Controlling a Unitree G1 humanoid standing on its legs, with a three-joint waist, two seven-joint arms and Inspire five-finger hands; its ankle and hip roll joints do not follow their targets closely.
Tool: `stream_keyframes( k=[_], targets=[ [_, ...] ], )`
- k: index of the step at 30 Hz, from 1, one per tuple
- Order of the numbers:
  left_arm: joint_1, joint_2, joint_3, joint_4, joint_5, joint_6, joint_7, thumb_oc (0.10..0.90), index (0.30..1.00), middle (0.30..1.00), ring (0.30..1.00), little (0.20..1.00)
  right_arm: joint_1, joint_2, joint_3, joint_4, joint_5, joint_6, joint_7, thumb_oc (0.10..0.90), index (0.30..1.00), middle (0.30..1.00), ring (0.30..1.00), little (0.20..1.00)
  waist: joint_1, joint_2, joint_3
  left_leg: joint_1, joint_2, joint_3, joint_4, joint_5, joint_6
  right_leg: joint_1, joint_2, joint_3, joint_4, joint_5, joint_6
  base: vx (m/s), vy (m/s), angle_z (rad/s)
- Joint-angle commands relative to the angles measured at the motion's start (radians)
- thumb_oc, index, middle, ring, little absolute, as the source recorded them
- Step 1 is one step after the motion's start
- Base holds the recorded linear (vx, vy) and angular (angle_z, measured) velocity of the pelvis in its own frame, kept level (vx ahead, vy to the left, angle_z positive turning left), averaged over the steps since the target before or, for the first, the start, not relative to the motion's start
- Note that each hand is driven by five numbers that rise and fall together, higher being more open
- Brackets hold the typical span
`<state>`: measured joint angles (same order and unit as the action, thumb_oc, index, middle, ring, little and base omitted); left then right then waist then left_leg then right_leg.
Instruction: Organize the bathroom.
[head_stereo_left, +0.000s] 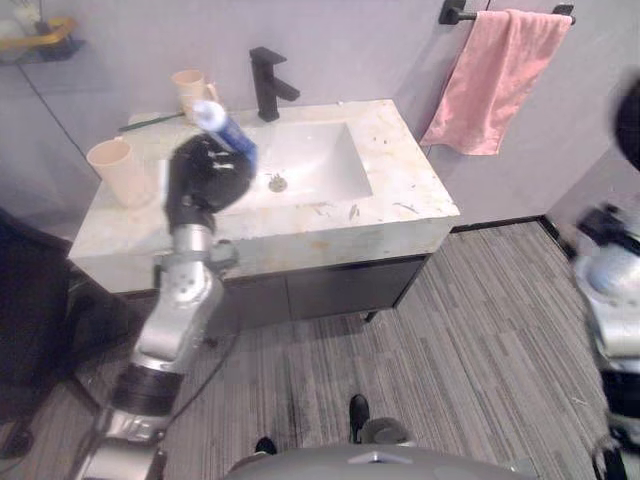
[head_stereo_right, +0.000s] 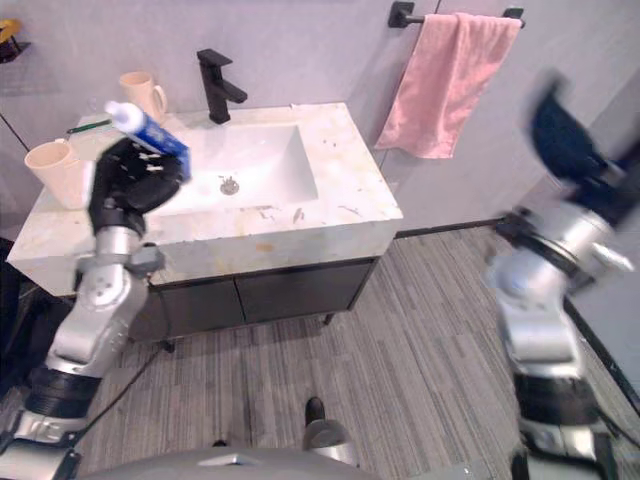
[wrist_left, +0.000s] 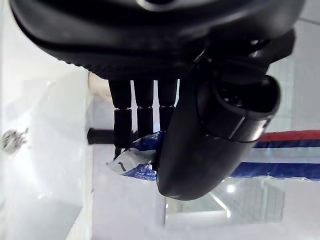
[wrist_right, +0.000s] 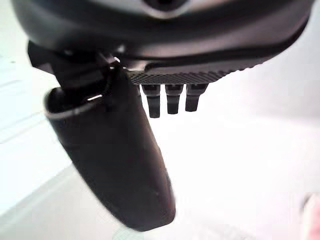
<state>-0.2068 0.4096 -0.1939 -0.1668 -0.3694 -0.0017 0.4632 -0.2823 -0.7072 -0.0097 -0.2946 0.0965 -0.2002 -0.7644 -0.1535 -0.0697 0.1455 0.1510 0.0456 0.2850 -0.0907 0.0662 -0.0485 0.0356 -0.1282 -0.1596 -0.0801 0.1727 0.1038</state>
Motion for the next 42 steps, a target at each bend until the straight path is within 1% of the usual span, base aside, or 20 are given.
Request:
stream_keyframes(
  k=[1,2,3,4,5,6,8,10,12,13,15,19,24,26,31,38,42],
  targets=[
    [-0.16,0.023,0.02,-0.102,0.081,-0.142,0.013,0.4,0.3,0.3,0.3,0.3,-0.146,-0.028,0.037,0.001,0.037,-0.109,0.211,0.8,0.9,0.9,0.9,0.9,0.064,0.037,-0.027,-0.01,-0.057,-0.037,0.009,-0.13,0.073,0.024,0.037,0.023,0.087,-0.183,0.043,0.0,0.0,0.0],
    [-0.158,0.019,0.015,-0.097,0.083,-0.146,0.009,0.4,0.3,0.3,0.3,0.3,-0.159,-0.021,0.056,-0.002,0.054,-0.115,0.233,0.8,0.9,0.9,0.9,0.9,0.067,0.036,-0.028,-0.011,-0.056,-0.037,0.009,-0.13,0.072,0.024,0.037,0.021,0.087,-0.183,0.043,-0.02,-0.02,0.07],
    [-0.155,0.01,-0.002,-0.084,0.083,-0.155,-0.006,0.4,0.3,0.3,0.3,0.3,-0.188,-0.001,0.101,-0.007,0.076,-0.117,0.318,0.8,0.9,0.9,0.9,0.9,0.077,0.034,-0.03,-0.013,-0.055,-0.037,0.009,-0.13,0.071,0.022,0.034,0.012,0.088,-0.183,0.044,-0.01,-0.021,0.08],
    [-0.154,0.006,-0.01,-0.076,0.085,-0.159,-0.012,0.4,0.3,0.3,0.3,0.3,-0.204,0.011,0.133,-0.006,0.088,-0.124,0.347,0.8,0.9,0.9,0.9,0.9,0.082,0.032,-0.031,-0.014,-0.055,-0.038,0.009,-0.13,0.071,0.022,0.032,0.008,0.089,-0.182,0.045,-0.01,-0.02,0.08],
    [-0.154,0.005,-0.014,-0.073,0.086,-0.161,-0.012,0.4,0.3,0.3,0.3,0.3,-0.211,0.016,0.146,-0.005,0.094,-0.125,0.353,0.8,0.9,0.9,0.9,0.9,0.083,0.032,-0.031,-0.014,-0.055,-0.038,0.009,-0.129,0.071,0.022,0.032,0.006,0.089,-0.182,0.045,0.0,-0.019,0.1],
    [-0.154,-0.002,-0.033,-0.065,0.091,-0.166,-0.016,0.4,0.3,0.3,0.3,0.3,-0.236,0.046,0.193,-0.003,0.116,-0.107,0.405,0.8,0.9,0.9,0.9,0.9,0.092,0.03,-0.033,-0.014,-0.053,-0.039,0.009,-0.13,0.07,0.022,0.029,-0.002,0.091,-0.183,0.045,0.01,-0.02,0.19],
    [-0.151,-0.003,-0.042,-0.058,0.093,-0.173,-0.021,0.4,0.3,0.3,0.3,0.3,-0.247,0.064,0.22,0.006,0.127,-0.109,0.439,0.8,0.9,0.9,0.9,0.9,0.099,0.03,-0.036,-0.014,-0.052,-0.04,0.009,-0.13,0.07,0.023,0.027,-0.009,0.092,-0.183,0.046,0.02,-0.019,0.23],
    [-0.147,-0.002,-0.05,-0.056,0.094,-0.18,-0.025,0.4,0.3,0.3,0.3,0.3,-0.251,0.08,0.246,0.008,0.125,-0.095,0.464,0.8,0.9,0.9,0.9,0.9,0.106,0.03,-0.037,-0.014,-0.051,-0.043,0.009,-0.129,0.07,0.023,0.024,-0.014,0.095,-0.183,0.046,0.03,-0.018,0.16],
    [-0.149,-0.001,-0.056,-0.054,0.089,-0.183,-0.028,0.4,0.3,0.3,0.3,0.3,-0.258,0.104,0.275,0.021,0.125,-0.078,0.514,0.8,0.9,0.9,0.9,0.9,0.115,0.029,-0.038,-0.014,-0.049,-0.047,0.01,-0.131,0.07,0.024,0.022,-0.019,0.098,-0.186,0.047,0.03,-0.021,0.15],
    [-0.149,0.0,-0.056,-0.054,0.089,-0.183,-0.03,0.4,0.3,0.3,0.3,0.3,-0.259,0.106,0.279,0.022,0.124,-0.076,0.519,0.8,0.9,0.9,0.9,0.9,0.116,0.028,-0.039,-0.015,-0.049,-0.048,0.01,-0.131,0.07,0.024,0.021,-0.02,0.098,-0.186,0.047,0.02,-0.017,0.16],
    [-0.149,0.0,-0.058,-0.056,0.086,-0.177,-0.032,0.4,0.3,0.3,0.3,0.3,-0.263,0.117,0.304,0.023,0.137,-0.063,0.571,0.8,0.9,0.9,0.9,0.9,0.122,0.027,-0.041,-0.016,-0.049,-0.052,0.012,-0.13,0.069,0.025,0.019,-0.023,0.099,-0.187,0.048,0.02,-0.015,0.08],
    [-0.147,0.002,-0.06,-0.051,0.073,-0.161,-0.036,0.4,0.3,0.3,0.3,0.3,-0.271,0.128,0.328,0.01,0.152,-0.058,0.614,0.8,0.9,0.9,0.9,0.9,0.127,0.025,-0.043,-0.016,-0.046,-0.052,0.014,-0.131,0.067,0.026,0.017,-0.025,0.103,-0.188,0.049,0.0,0.0,0.0],
    [-0.142,-0.008,-0.072,-0.029,0.056,-0.148,-0.053,0.4,0.3,0.3,0.3,0.3,-0.305,0.159,0.357,0.003,0.193,-0.02,0.671,0.8,0.9,0.9,0.9,0.9,0.134,0.023,-0.044,-0.013,-0.047,-0.058,0.016,-0.133,0.068,0.027,0.018,-0.025,0.108,-0.192,0.047,0.0,0.0,0.0],
    [-0.14,-0.012,-0.081,-0.025,0.05,-0.131,-0.06,0.4,0.3,0.3,0.3,0.3,-0.322,0.169,0.375,0.003,0.203,0.009,0.693,0.8,0.9,0.9,0.9,0.9,0.138,0.022,-0.046,-0.011,-0.046,-0.059,0.016,-0.134,0.069,0.028,0.017,-0.026,0.11,-0.193,0.047,0.0,0.0,0.0],
    [-0.139,-0.017,-0.093,-0.009,0.035,-0.115,-0.078,0.4,0.3,0.3,0.3,0.3,-0.356,0.181,0.394,-0.018,0.191,0.027,0.724,0.8,0.9,0.9,0.9,0.9,0.144,0.02,-0.05,-0.012,-0.046,-0.061,0.017,-0.133,0.069,0.029,0.016,-0.026,0.109,-0.191,0.048,0.01,-0.004,0.01],
    [-0.144,-0.023,-0.115,-0.001,0.034,-0.107,-0.094,0.4,0.3,0.3,0.3,0.3,-0.418,0.206,0.433,-0.015,0.216,0.08,0.741,0.8,0.9,0.9,0.9,0.9,0.156,0.02,-0.055,-0.013,-0.047,-0.069,0.017,-0.132,0.068,0.031,0.012,-0.03,0.11,-0.192,0.048,0.0,0.0,0.0],
    [-0.145,-0.022,-0.119,-0.006,0.034,-0.095,-0.099,0.4,0.3,0.3,0.3,0.3,-0.424,0.221,0.449,-0.012,0.229,0.092,0.758,0.8,0.9,0.9,0.9,0.9,0.161,0.019,-0.055,-0.014,-0.046,-0.071,0.019,-0.133,0.07,0.03,0.009,-0.033,0.114,-0.194,0.049,0.01,-0.004,0.03]
  ],
)
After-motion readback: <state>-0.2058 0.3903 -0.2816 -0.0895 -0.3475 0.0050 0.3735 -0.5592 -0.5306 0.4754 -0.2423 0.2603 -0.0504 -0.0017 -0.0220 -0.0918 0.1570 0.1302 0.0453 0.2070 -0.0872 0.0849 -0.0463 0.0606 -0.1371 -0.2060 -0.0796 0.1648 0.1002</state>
